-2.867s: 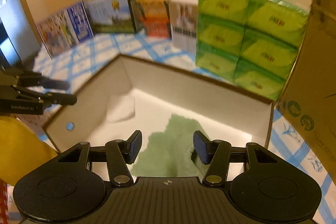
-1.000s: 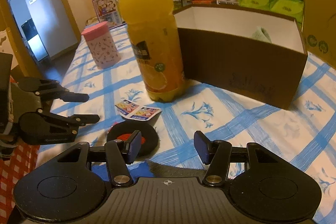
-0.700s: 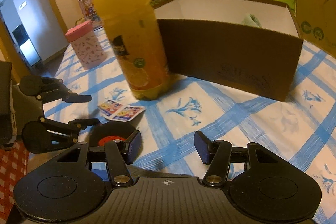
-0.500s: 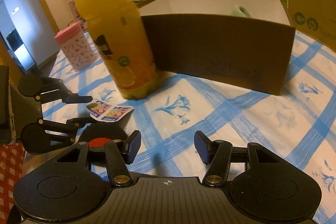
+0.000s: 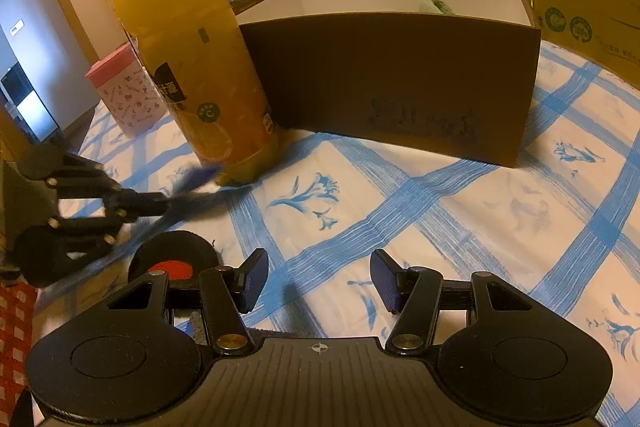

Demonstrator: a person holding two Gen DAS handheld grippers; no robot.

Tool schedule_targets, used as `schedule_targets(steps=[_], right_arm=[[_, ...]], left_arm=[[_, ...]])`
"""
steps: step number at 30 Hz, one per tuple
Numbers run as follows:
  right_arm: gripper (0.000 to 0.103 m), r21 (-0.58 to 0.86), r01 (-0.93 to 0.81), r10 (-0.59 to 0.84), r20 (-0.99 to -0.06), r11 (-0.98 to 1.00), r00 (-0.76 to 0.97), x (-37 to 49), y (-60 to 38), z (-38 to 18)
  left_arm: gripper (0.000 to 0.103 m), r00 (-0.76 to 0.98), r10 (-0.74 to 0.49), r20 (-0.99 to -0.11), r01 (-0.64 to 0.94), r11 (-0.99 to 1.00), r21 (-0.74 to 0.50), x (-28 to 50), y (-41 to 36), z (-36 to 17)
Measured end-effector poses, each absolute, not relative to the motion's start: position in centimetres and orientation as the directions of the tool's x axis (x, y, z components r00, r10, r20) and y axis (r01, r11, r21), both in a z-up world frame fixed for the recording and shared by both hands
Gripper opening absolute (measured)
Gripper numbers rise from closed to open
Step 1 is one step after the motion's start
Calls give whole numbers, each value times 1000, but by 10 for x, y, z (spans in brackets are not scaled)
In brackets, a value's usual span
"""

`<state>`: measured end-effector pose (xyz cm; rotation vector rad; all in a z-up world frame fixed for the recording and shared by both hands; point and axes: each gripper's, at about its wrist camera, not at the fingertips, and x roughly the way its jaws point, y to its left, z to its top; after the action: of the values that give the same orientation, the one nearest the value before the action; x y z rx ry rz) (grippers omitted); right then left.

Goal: Organize soft objects
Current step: 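Grasp the printed card with the left gripper while the right gripper grasps the black coaster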

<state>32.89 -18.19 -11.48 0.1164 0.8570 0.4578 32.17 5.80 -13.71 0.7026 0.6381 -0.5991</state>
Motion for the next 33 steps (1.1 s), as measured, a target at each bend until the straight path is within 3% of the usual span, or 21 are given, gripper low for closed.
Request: schedule_targets(steps=[5, 9, 14, 20, 25, 29, 31, 33], right_arm=[[57, 292, -336, 439, -701, 896, 562, 328, -182, -115], [57, 304, -326, 442, -699, 895, 562, 328, -181, -117], [57, 305, -338, 450, -697, 890, 558, 329, -180, -115], [57, 299, -335, 444, -699, 894, 560, 331, -181, -116], [57, 301, -341, 449, -704, 891, 551, 330, -180, -115], [57, 302, -345, 452, -704, 889, 549, 331, -176, -116], [57, 305, -352, 459, -701, 885, 546, 331, -175, -115], [57, 304, -363, 466, -697, 881, 545, 330, -174, -113]], left_arm=[[1, 605, -311, -733, 590, 793, 150, 318, 86, -107], [2, 547, -296, -783, 513, 858, 34, 324, 99, -100], [4, 533, -259, -806, 468, 883, 26, 342, 100, -110], [5, 522, -325, -788, 460, 886, -60, 355, 101, -112], [12, 502, -394, -770, 442, 882, -163, 355, 106, -110], [12, 512, -389, -766, 440, 885, -155, 355, 103, -107], [3, 512, -372, -774, 442, 887, -134, 357, 99, -109], [0, 522, -364, -771, 439, 890, -123, 358, 97, -110]])
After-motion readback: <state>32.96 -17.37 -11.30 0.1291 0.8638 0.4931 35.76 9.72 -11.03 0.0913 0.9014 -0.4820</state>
